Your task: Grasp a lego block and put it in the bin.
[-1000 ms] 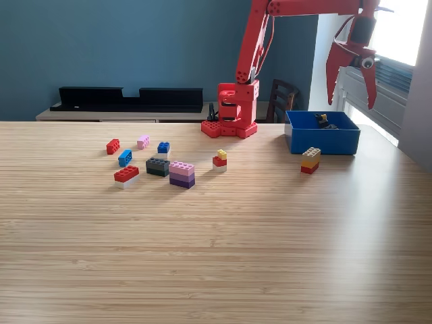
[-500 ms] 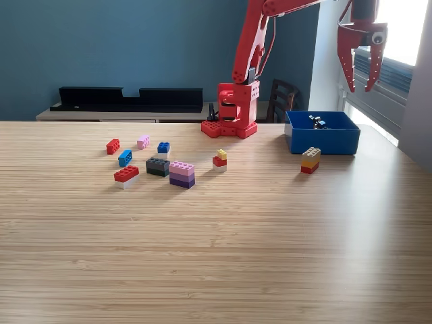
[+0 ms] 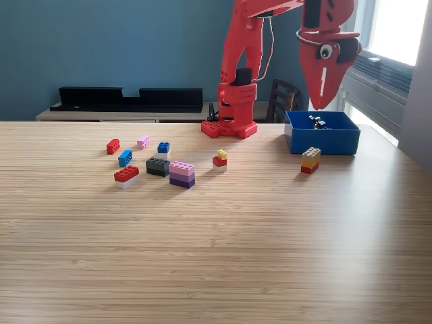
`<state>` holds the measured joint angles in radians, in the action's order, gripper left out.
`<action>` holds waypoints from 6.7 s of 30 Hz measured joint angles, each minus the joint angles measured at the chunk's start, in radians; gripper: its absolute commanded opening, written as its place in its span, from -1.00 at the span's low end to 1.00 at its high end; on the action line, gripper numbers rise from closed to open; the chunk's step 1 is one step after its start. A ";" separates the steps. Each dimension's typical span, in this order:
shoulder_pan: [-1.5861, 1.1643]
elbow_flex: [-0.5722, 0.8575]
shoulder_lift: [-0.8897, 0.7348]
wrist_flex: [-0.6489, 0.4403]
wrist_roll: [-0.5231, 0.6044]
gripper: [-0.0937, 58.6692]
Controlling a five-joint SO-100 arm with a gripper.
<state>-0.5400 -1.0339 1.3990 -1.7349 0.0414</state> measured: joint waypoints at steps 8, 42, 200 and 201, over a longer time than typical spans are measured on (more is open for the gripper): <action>0.158 0.000 0.000 0.000 -0.029 -0.99; 0.600 0.021 -0.002 0.057 0.124 -0.99; -0.207 -0.423 0.267 0.209 0.092 -1.00; -0.253 -0.443 0.267 0.209 0.081 -1.00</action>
<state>-0.7931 -1.4772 1.6659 -1.5263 0.1227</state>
